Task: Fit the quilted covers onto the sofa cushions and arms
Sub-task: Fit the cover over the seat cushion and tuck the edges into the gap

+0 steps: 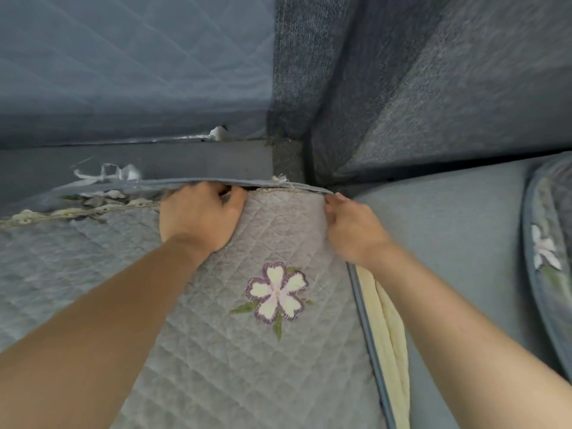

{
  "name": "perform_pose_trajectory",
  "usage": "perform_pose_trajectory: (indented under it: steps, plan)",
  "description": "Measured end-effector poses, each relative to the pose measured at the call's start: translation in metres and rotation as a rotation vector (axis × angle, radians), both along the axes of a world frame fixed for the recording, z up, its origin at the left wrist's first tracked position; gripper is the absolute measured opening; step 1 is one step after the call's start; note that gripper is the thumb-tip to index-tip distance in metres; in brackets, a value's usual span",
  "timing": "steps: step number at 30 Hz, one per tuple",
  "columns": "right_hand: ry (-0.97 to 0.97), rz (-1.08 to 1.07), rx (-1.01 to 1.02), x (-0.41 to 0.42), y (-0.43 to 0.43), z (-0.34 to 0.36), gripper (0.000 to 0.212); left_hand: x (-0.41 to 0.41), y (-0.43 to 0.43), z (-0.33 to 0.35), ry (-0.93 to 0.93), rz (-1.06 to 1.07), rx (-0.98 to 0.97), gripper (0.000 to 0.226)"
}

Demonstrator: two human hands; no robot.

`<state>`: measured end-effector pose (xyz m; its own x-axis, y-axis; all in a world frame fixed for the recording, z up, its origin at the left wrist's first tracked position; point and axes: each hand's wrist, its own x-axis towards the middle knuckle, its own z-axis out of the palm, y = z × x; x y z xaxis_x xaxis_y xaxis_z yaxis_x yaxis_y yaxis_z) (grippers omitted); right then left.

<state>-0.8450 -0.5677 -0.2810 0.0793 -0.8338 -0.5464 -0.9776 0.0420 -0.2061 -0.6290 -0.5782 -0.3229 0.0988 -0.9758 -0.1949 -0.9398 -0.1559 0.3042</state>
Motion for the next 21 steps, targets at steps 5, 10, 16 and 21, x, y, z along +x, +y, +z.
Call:
perform_pose_trajectory:
  steps: [5, 10, 16, 21]
  plan:
    - [0.073, -0.026, 0.051, -0.007, -0.033, -0.009, 0.027, 0.000, 0.000, -0.004, 0.001, 0.001, -0.017, 0.050]
    - [0.064, -0.124, 0.036, -0.002, -0.041, -0.017, 0.028, 0.001, -0.001, -0.006, 0.009, 0.004, -0.016, 0.052]
    - [0.005, -0.222, 0.227, -0.009, -0.069, -0.020, 0.025, 0.001, 0.000, -0.007, 0.024, 0.039, -0.031, 0.049]
    - [0.240, 0.141, 0.040, 0.013, -0.059, -0.013, 0.031, 0.001, 0.000, -0.010, 0.016, 0.015, -0.072, 0.043]
